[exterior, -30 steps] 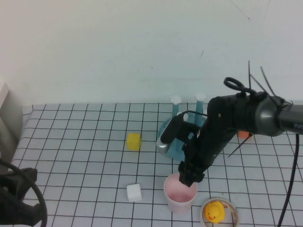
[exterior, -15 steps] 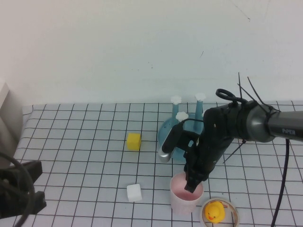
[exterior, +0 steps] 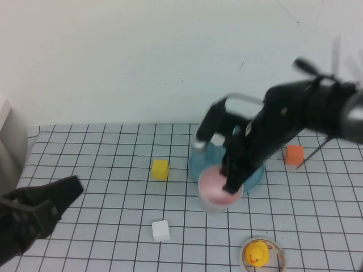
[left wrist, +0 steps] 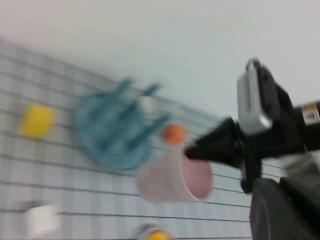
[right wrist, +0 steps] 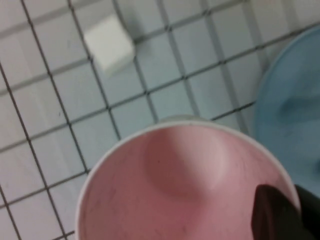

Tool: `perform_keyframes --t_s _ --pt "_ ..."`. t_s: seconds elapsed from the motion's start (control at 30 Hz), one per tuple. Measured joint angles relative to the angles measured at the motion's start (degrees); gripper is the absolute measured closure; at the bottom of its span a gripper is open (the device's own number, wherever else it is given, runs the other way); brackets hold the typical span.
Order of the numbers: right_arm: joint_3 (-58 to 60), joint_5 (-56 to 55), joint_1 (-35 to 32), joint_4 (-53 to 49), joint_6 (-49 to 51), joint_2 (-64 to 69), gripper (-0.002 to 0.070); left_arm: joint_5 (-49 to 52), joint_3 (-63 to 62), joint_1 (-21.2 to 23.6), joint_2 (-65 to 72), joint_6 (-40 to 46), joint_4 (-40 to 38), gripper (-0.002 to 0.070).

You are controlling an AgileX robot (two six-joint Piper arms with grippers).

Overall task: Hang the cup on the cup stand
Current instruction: Pick up the cup from the table, then adjust the cup with two arms

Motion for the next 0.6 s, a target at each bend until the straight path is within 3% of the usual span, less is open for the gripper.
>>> perform_keyframes --t_s 0.2,0.33,0.4,0.5,0.6 --pt "6.9 -8.3 0.0 0.7 0.0 -14.8 0.066 8.4 0.0 0.0 0.0 15.5 -17.7 0.0676" --pt "15.6 -17.9 0.1 2.5 0.0 -23.6 0.066 11.2 0.0 0.0 0.0 20.7 -20.4 0.0634" --pt "20.2 -23.4 0.5 2.9 0.0 -26.8 0.066 11.9 0.0 0.0 0.0 19.6 -20.6 0.0534" --pt "26.8 -30.8 2.2 3.3 0.0 -30.6 0.066 11.5 0.0 0.0 0.6 11.8 -20.8 0.0234" --pt "30.6 -36.5 4.8 3.6 0.0 -32.6 0.066 11.1 0.0 0.0 2.6 2.3 -21.0 0.0056"
